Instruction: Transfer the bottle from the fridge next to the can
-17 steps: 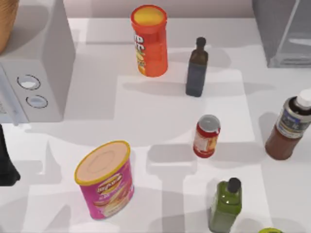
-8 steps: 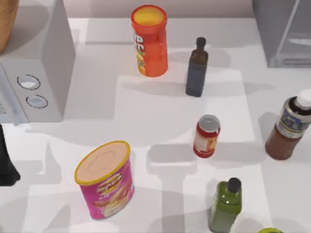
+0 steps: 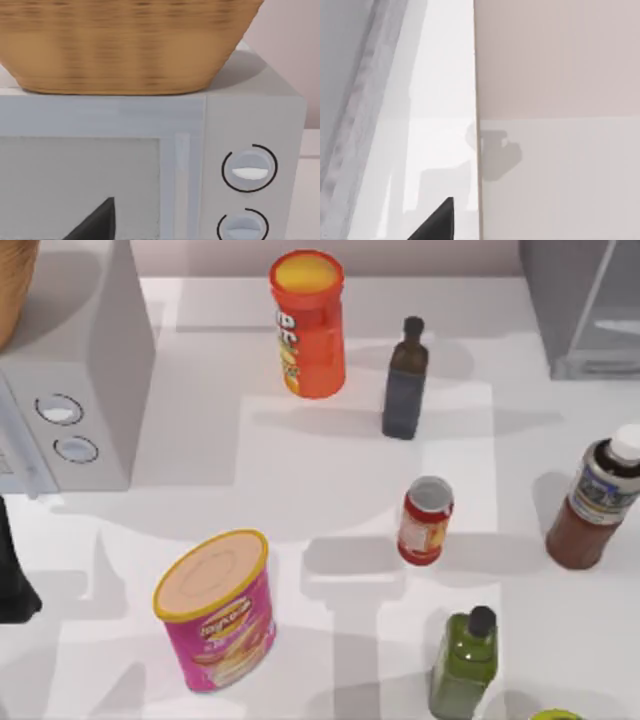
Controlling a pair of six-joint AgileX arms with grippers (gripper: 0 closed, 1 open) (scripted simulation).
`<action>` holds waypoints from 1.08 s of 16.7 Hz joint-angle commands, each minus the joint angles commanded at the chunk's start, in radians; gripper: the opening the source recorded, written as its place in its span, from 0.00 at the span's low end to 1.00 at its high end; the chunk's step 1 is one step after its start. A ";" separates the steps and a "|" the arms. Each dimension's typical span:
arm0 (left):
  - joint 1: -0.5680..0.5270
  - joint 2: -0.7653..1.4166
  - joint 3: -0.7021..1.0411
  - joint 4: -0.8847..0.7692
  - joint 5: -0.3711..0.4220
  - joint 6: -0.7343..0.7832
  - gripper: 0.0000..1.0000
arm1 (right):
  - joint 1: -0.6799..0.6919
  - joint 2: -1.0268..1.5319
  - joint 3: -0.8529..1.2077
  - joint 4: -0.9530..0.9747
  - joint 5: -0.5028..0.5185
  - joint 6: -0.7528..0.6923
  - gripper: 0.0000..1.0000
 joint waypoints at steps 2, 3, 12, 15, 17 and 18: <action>0.000 0.000 0.000 0.000 0.000 0.000 1.00 | 0.082 0.000 -0.002 0.108 0.017 0.115 1.00; 0.000 0.000 0.000 0.000 0.000 0.000 1.00 | 0.113 0.000 -0.003 0.148 0.022 0.156 1.00; 0.000 0.000 0.000 0.000 0.000 0.000 1.00 | 0.165 -0.011 -0.015 0.216 0.041 0.226 1.00; 0.000 0.000 0.000 0.000 0.000 0.000 1.00 | 0.261 -0.030 -0.045 0.256 0.120 0.301 1.00; 0.000 0.000 0.000 0.000 0.000 0.000 1.00 | 0.374 -0.050 -0.079 0.298 0.205 0.379 1.00; 0.000 0.000 0.000 0.000 0.000 0.000 1.00 | 0.443 -0.063 -0.099 0.322 0.255 0.424 1.00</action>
